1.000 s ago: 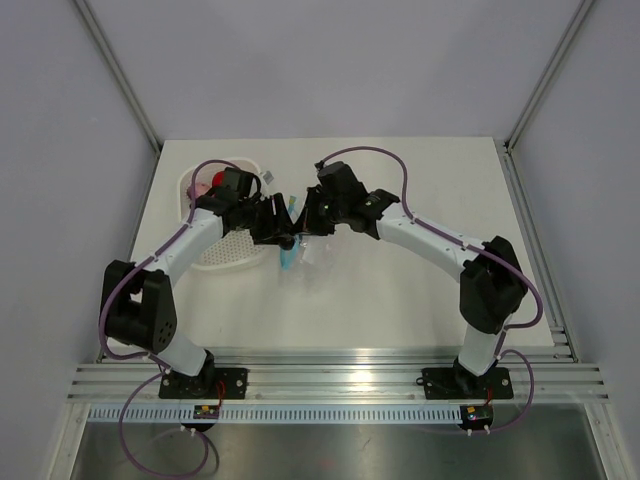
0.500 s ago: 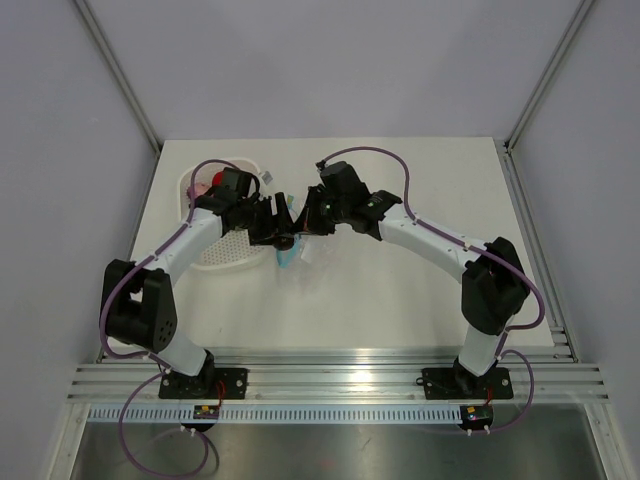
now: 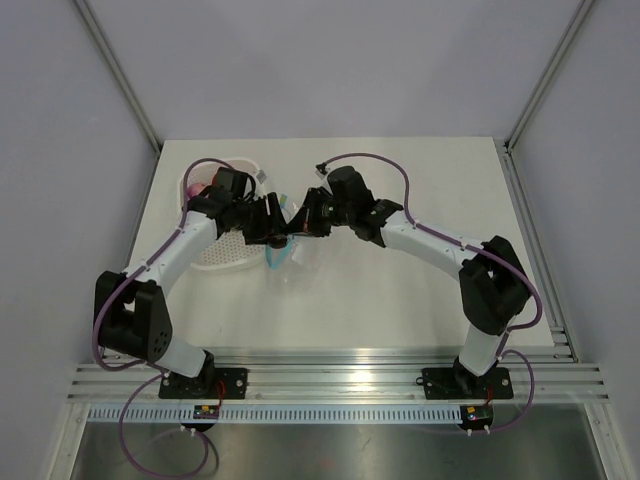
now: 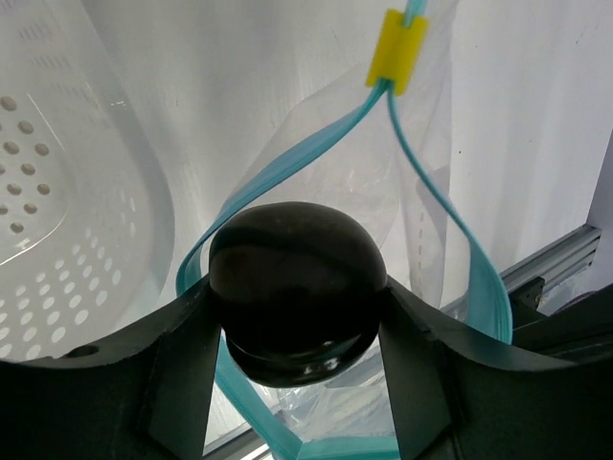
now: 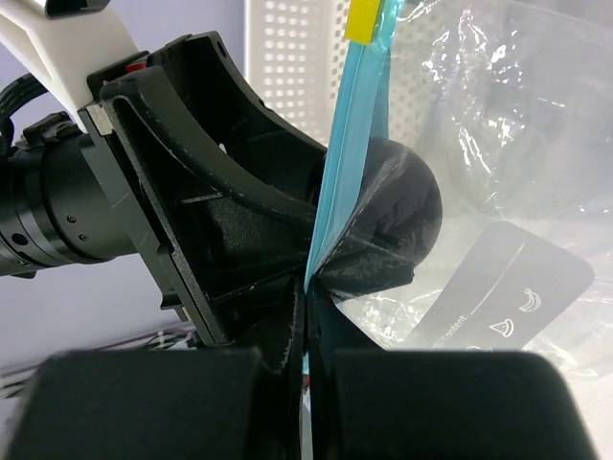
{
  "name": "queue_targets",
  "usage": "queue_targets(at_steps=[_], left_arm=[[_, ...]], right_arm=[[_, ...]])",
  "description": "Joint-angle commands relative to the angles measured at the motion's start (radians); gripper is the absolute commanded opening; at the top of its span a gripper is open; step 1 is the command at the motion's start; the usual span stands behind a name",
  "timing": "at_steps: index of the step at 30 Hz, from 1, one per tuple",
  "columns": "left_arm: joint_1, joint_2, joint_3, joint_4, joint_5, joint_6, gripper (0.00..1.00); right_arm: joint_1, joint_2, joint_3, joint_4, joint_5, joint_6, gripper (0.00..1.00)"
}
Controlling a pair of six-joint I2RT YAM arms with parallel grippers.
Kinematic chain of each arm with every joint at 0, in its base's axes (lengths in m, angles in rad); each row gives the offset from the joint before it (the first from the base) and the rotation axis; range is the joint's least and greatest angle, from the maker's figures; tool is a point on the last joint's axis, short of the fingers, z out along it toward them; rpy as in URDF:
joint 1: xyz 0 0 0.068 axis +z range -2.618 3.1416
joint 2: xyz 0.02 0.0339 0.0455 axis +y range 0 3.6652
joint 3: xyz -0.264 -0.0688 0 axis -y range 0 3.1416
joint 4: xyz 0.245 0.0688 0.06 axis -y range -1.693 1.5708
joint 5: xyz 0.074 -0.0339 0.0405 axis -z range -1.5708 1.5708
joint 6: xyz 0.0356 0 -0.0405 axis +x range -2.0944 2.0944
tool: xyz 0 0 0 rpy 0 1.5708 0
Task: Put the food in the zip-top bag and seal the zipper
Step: Place the fake fruit in the zipper food storage bag.
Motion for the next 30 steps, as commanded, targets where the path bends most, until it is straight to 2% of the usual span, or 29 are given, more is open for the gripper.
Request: queue_targets(at_steps=[1,5,6,9,18,20,24,30], left_arm=[[-0.038,-0.098,0.073,0.073,0.093,-0.033,0.59],[-0.038,-0.137,0.088,0.016,0.056,-0.017,0.63],[-0.038,-0.144,0.093,0.006,0.047,-0.01,0.7],[-0.038,-0.167,0.106,-0.031,0.024,0.006,0.79],[-0.038,-0.216,0.197,-0.148,-0.068,0.055,0.81],[-0.038,-0.225,0.205,-0.156,-0.078,0.059,0.81],[-0.038,-0.245,0.226,-0.179,-0.104,0.072,0.72],[-0.036,-0.266,0.27,-0.202,-0.096,0.082,0.74]], right_arm=[[0.022,0.022,-0.041,0.255,-0.151,0.082,0.0],[0.016,0.036,-0.06,0.394,-0.208,0.109,0.0],[0.015,0.041,-0.06,0.414,-0.216,0.116,0.0],[0.013,0.054,-0.06,0.483,-0.25,0.126,0.0],[0.007,0.139,-0.067,0.73,-0.332,0.247,0.0],[0.007,0.151,-0.069,0.755,-0.335,0.265,0.0],[0.005,0.182,-0.076,0.809,-0.342,0.311,0.0],[0.001,0.193,-0.086,0.819,-0.34,0.316,0.0]])
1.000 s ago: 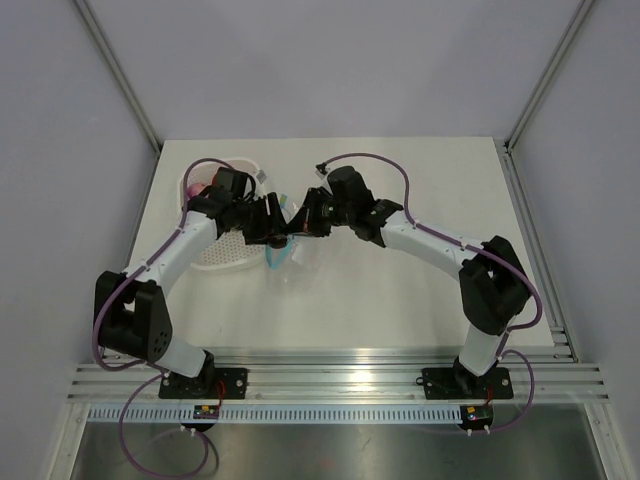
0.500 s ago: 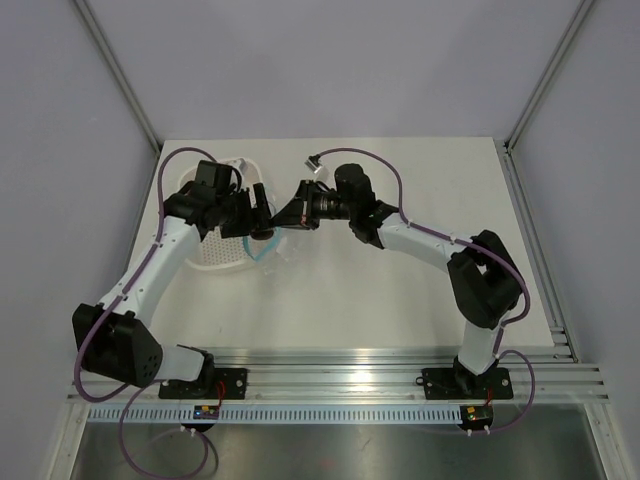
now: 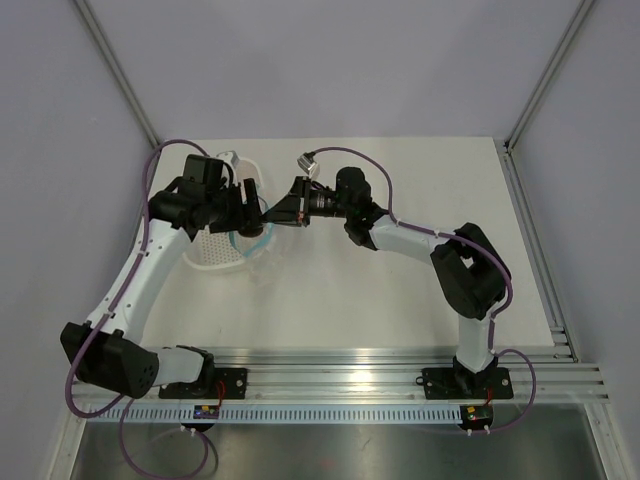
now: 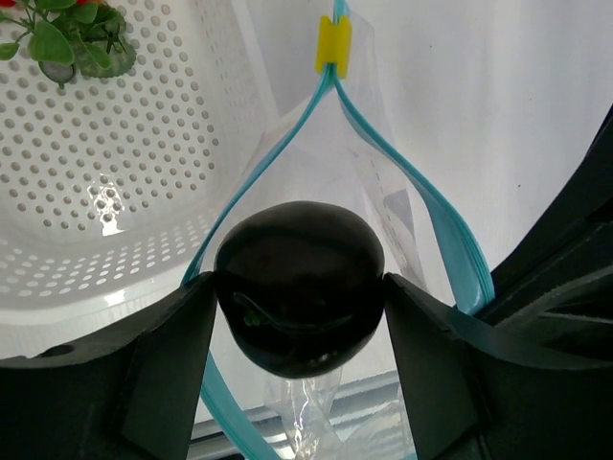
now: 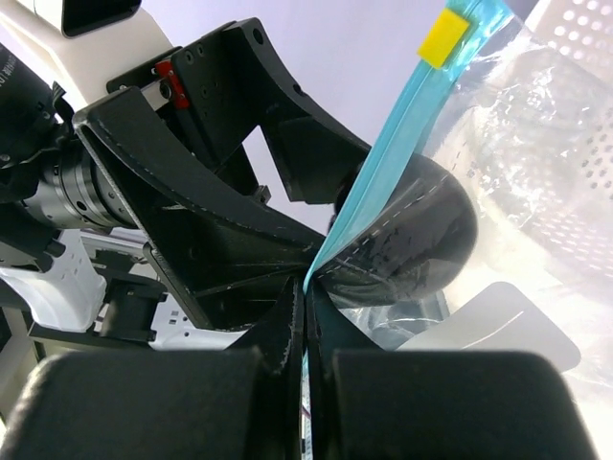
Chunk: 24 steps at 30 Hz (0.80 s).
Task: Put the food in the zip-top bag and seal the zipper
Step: Place the fake fruit in the zipper food storage bag.
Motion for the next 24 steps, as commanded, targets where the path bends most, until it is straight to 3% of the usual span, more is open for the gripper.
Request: queue_targets(at_steps=[1,9,14,24], left_arm=[[-0.05,-0.063,0.097,0.094,0.194,-0.033,0.76],[-0.05,-0.081,0.121,0.111,0.251,-0.039,0.81],[-0.049,-0.115,0.125,0.124,0.259,-0.037,0.65],[0.019,-0.172,0.151,0.115,0.254,-0.027,0.57]], right_arm=[[0.031,0.044,-0.017,0.025,0.052,0.001,0.0],[0.03,0.056,-0.019,0.016,0.054,-0.009,0.0],[0.03,0.062,-0.024,0.016,0.054,-0.009,0.0],[0.028,0.07,-0.028,0.022,0.051,-0.005,0.0]])
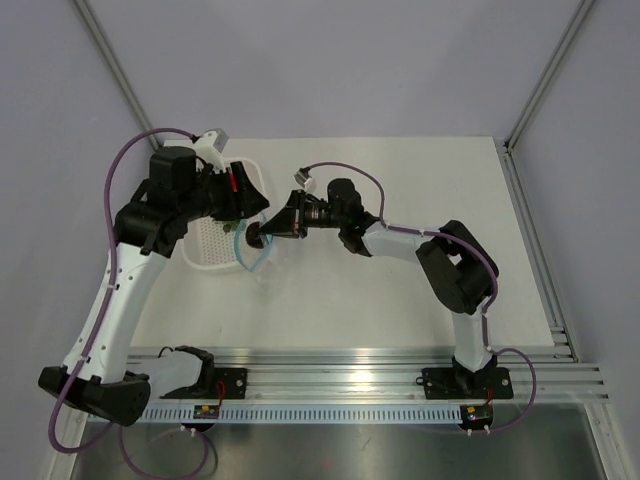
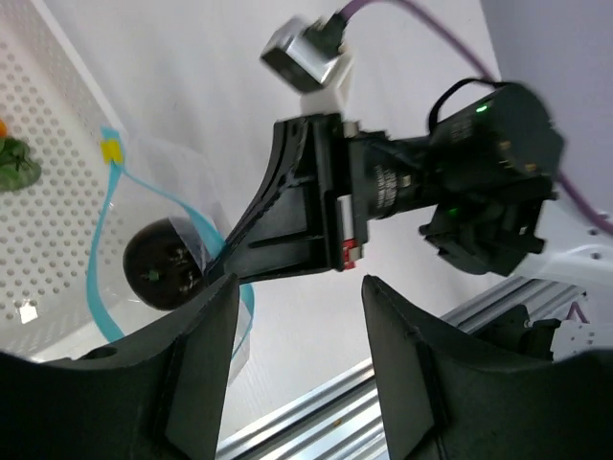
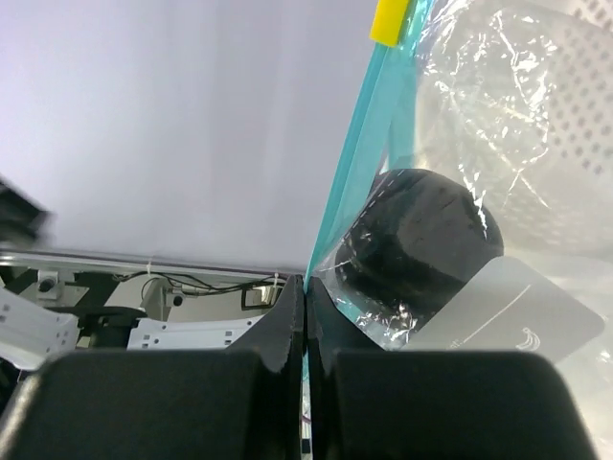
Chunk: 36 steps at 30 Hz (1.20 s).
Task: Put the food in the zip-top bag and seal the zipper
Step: Place the fake fruit in the zipper food storage bag, then pick up the fake fruit from the bin.
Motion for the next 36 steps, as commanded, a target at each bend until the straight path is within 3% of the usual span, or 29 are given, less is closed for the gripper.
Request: queue_targets(at_steps=[1,8,17,26,29,30,33,36], left_arm=[[0.047,-0.04,0.029,0.073,0.087,-0.013,0.55],[0.13,-0.034,-0.087,0.065,-0.019,-0.05,0.42],[0.211,-0.063,-0.351,0.145,-0.032,-0.092,0.43],[0.214,-0.039,-0.443,0.195,0.005,-0.093,0.4],[0.214,-0.032,-0.462,0.206,0.002,-0.092,0.28],[0.214,-0.032,-0.466,0.212,0.007,-0.093,0.17],[0.213,-0.035,-0.462,0.229,0.057,-0.098,0.0],[0.207,-0.048,-0.458,0.254,0.114,-0.102,0.0]], right_arm=[[0.011,0.002,-0.001,0.008,0.015,-0.019,0.0],[0.006,-0.01,-0.004,0.005,0.009,-0.02,0.0],[-0.003,-0.033,-0.025,0.007,0.004,-0.026,0.0],[-0.007,-0.033,-0.031,0.017,0.001,-0.02,0.0],[-0.007,-0.038,-0.036,0.005,0.0,-0.026,0.0],[-0.007,-0.048,-0.037,-0.012,0.001,-0.031,0.0],[-0.017,-0.086,-0.018,-0.214,0.036,-0.126,0.0],[-0.018,-0.175,0.083,-0.638,0.177,-0.35,0.0]])
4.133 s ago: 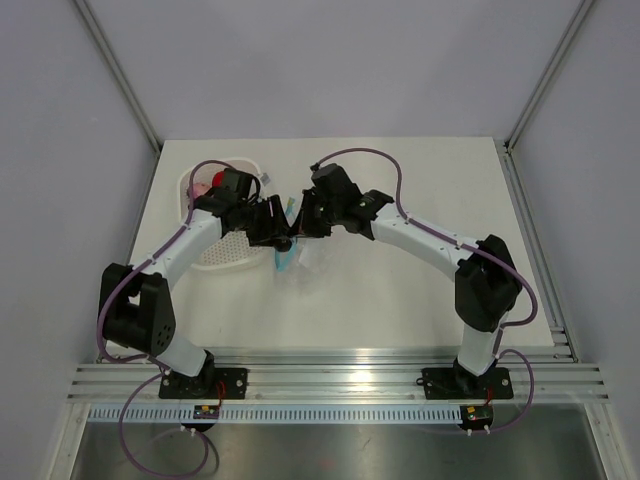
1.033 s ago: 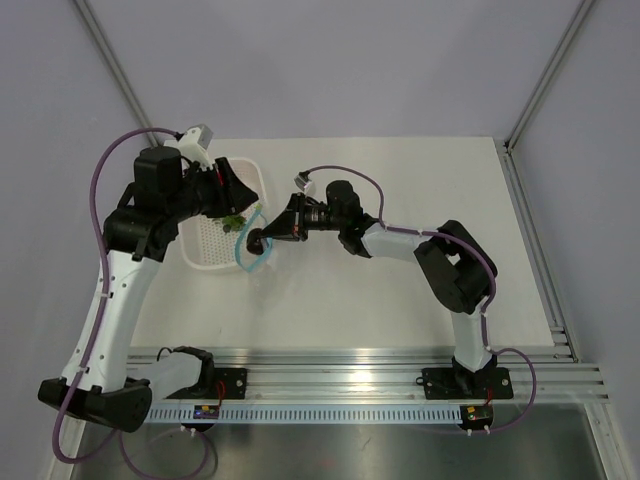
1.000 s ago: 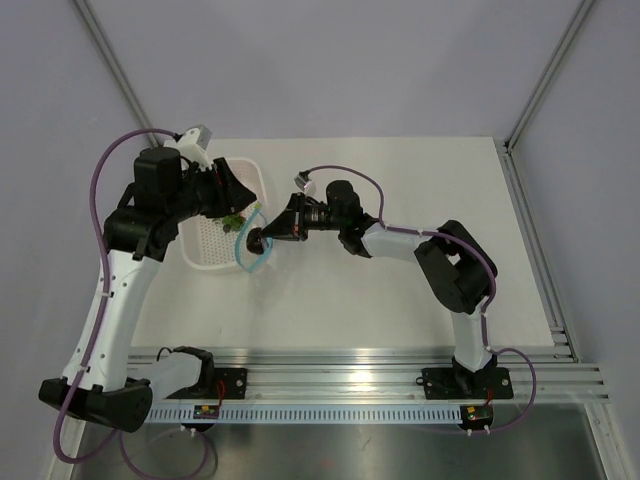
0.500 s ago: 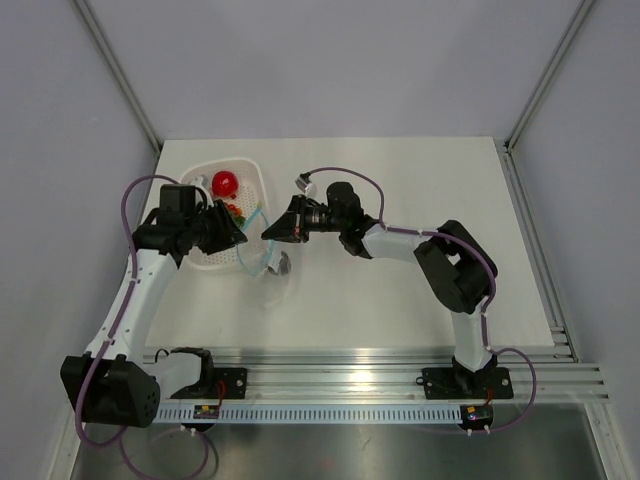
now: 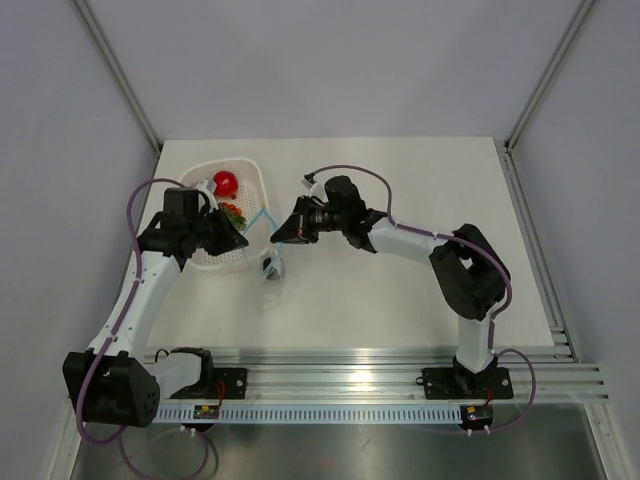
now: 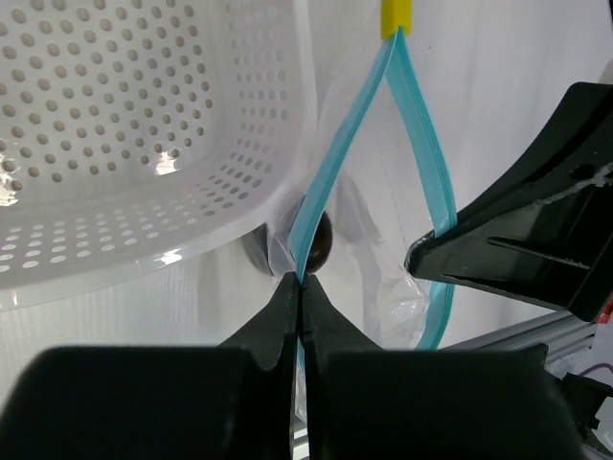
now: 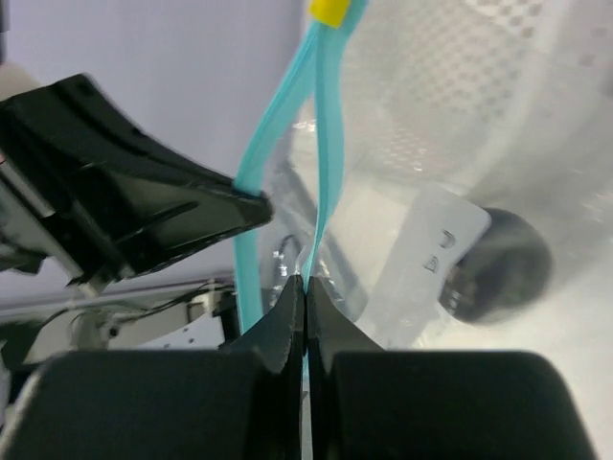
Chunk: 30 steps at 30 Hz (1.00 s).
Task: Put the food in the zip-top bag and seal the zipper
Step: Pick up the fake fruit from the bin.
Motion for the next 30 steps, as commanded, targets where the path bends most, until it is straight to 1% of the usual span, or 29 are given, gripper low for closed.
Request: queue_targets(at_steps=[1,2,4,6,7,8,10,11,14,17,18,20,21,23,24,26,27,28,30], left_arm=[[-0.007,-0.012,0.011,0.092,0.09,-0.007,0.0],[-0.013,-0.009,0.011,0.1,0.104,-0.009,0.0],[-0.042,0.015,0.026,0.121,0.149,-0.007,0.0],[-0.068,0.04,0.04,0.121,0.16,-0.007,0.0],[-0.081,0.06,0.046,0.127,0.161,-0.009,0.0],[-0.096,0.069,0.049,0.135,0.16,-0.012,0.0],[-0.107,0.083,0.054,0.17,0.166,-0.021,0.0],[-0.108,0.106,0.057,0.179,0.167,-0.021,0.0],[-0.115,0.165,0.084,0.19,0.178,-0.015,0.0],[-0.131,0.199,0.094,0.225,0.192,-0.02,0.0],[-0.139,0.215,0.094,0.236,0.196,-0.024,0.0],[-0.163,0.229,0.094,0.267,0.207,-0.03,0.0],[-0.17,0.239,0.094,0.272,0.209,-0.03,0.0],[-0.18,0.247,0.089,0.281,0.209,-0.032,0.0],[-0.182,0.249,0.086,0.285,0.209,-0.035,0.0],[-0.184,0.249,0.08,0.295,0.207,-0.036,0.0],[-0.184,0.25,0.08,0.296,0.209,-0.038,0.0],[-0.184,0.252,0.08,0.296,0.207,-0.038,0.0],[-0.185,0.255,0.08,0.298,0.206,-0.036,0.0]], right_arm=[[-0.012,-0.143,0.146,-0.531,0.162,-0.289,0.0],[-0.014,-0.157,0.168,-0.603,0.242,-0.321,0.0],[-0.014,-0.195,0.202,-0.741,0.346,-0.389,0.0],[-0.009,-0.233,0.217,-0.815,0.434,-0.424,0.0],[-0.008,-0.244,0.227,-0.853,0.486,-0.47,0.0],[-0.006,-0.253,0.24,-0.914,0.586,-0.49,0.0],[-0.006,-0.275,0.245,-0.953,0.67,-0.538,0.0],[-0.006,-0.275,0.263,-1.0,0.736,-0.549,0.0],[-0.006,-0.259,0.282,-1.061,0.788,-0.564,0.0],[-0.006,-0.253,0.253,-1.039,0.761,-0.544,0.0],[-0.006,-0.249,0.25,-1.038,0.758,-0.538,0.02],[-0.006,-0.246,0.242,-1.035,0.761,-0.515,0.12],[-0.006,-0.241,0.242,-1.035,0.761,-0.512,0.23],[-0.008,-0.236,0.242,-1.039,0.75,-0.495,0.3],[-0.006,-0.236,0.24,-1.042,0.75,-0.491,0.31],[-0.005,-0.238,0.237,-1.048,0.749,-0.474,0.3],[-0.005,-0.244,0.234,-1.048,0.749,-0.468,0.27],[-0.005,-0.249,0.231,-1.048,0.747,-0.457,0.14],[-0.005,-0.267,0.216,-1.038,0.727,-0.448,0.01]])
